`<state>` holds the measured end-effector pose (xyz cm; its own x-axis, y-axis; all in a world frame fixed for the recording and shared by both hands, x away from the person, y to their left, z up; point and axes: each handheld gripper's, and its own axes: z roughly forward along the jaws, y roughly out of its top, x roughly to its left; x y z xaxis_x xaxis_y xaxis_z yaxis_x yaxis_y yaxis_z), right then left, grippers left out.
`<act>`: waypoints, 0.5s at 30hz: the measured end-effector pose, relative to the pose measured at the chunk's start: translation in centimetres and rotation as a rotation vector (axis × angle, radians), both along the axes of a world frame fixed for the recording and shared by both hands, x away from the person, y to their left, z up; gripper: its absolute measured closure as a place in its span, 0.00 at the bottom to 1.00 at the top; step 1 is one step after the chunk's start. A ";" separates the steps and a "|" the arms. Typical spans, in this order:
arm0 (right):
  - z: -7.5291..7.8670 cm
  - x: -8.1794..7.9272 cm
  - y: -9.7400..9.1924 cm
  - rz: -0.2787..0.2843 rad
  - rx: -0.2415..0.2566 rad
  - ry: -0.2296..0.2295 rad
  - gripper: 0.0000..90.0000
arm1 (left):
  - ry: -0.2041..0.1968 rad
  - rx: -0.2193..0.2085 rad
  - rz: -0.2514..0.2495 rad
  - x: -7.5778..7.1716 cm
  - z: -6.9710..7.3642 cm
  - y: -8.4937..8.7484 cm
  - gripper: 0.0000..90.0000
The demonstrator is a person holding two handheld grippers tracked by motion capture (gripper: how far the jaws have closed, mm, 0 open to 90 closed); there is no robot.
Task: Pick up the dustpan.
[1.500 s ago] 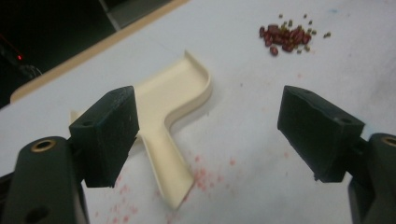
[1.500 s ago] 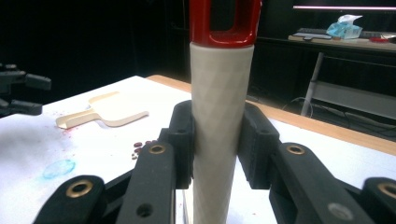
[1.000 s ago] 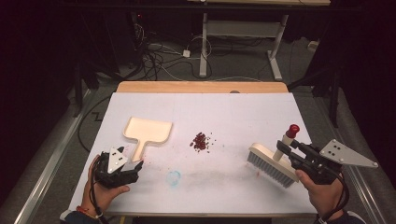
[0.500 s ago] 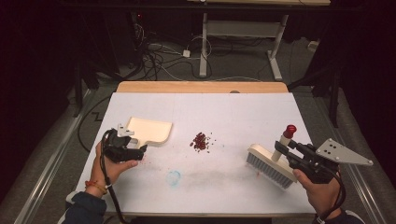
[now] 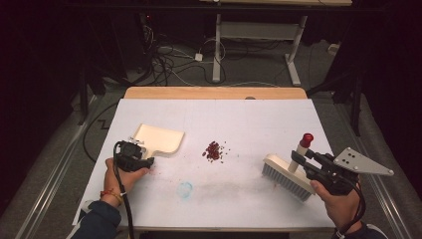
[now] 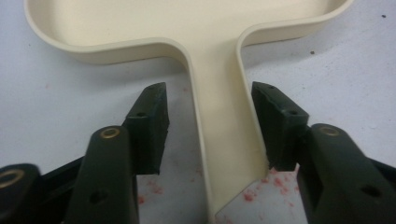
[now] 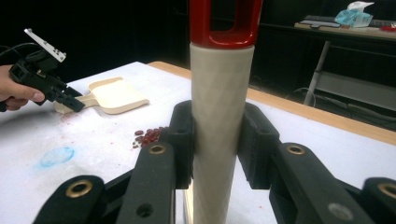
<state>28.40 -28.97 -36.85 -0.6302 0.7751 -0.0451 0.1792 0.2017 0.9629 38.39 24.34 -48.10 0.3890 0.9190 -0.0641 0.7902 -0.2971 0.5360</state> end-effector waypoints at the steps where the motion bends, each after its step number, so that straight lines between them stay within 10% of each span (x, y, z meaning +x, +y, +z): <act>1: 0.0 0.0 0.0 0.000 0.000 0.000 0.77 | 0.002 0.006 -0.005 0.1 0.1 0.0 0.56; 15: 0.0 0.0 0.0 0.004 0.001 0.002 0.77 | -0.026 0.047 -0.061 -0.1 0.8 -0.2 0.71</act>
<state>28.42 -29.02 -36.89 -0.6337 0.7724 -0.0434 0.1798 0.2016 0.9628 38.29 24.13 -47.27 0.4450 0.8955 -0.0104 0.7559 -0.3693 0.5406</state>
